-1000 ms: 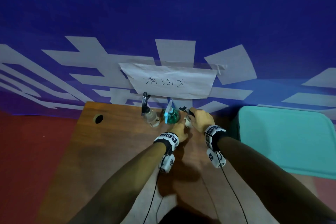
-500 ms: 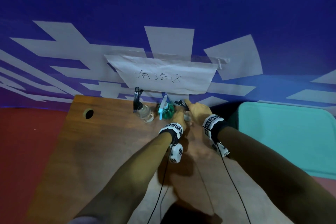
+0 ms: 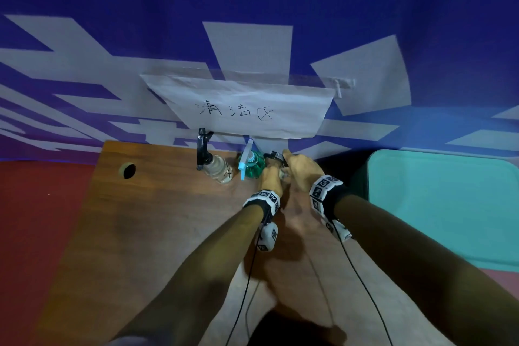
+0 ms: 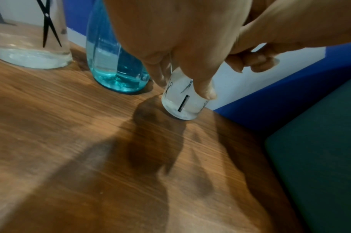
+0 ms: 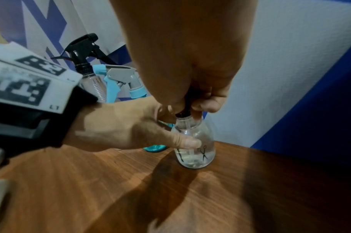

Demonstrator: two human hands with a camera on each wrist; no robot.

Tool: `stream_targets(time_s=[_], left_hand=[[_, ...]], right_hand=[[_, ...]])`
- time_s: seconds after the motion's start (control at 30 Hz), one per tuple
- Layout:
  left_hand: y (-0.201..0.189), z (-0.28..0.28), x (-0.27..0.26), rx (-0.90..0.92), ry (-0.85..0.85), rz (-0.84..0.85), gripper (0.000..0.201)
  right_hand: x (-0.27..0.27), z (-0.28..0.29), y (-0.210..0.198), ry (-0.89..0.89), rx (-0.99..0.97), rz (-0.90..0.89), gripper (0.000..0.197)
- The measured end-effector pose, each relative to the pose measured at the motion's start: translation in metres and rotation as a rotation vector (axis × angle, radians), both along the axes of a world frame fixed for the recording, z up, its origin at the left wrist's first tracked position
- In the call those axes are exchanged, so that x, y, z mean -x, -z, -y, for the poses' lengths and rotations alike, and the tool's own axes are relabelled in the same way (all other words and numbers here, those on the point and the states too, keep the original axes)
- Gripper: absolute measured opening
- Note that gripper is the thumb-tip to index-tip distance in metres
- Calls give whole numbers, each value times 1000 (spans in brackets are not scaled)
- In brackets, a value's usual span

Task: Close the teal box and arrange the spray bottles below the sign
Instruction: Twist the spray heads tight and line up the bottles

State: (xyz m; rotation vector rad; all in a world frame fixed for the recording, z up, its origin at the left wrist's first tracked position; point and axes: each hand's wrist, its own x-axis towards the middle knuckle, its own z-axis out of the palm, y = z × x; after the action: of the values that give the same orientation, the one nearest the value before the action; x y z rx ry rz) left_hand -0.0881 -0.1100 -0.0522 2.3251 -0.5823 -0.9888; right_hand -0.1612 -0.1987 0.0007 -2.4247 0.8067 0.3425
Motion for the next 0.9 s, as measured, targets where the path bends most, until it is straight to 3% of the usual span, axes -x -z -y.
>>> stream_targets(time_s=[0.07, 0.2, 0.73, 0.9], left_hand=[[3, 0, 1, 4, 0, 25, 32], [-19, -1, 0, -34, 104, 64, 7], [-33, -2, 2, -74, 193, 113, 27], [-30, -1, 3, -58, 161, 110, 16]], right_hand=[[1, -4, 2, 38, 9, 11, 42], [-1, -13, 6, 93, 58, -14, 38], [-4, -22, 9, 125, 185, -116, 53], [-3, -15, 7, 94, 187, -112, 52]])
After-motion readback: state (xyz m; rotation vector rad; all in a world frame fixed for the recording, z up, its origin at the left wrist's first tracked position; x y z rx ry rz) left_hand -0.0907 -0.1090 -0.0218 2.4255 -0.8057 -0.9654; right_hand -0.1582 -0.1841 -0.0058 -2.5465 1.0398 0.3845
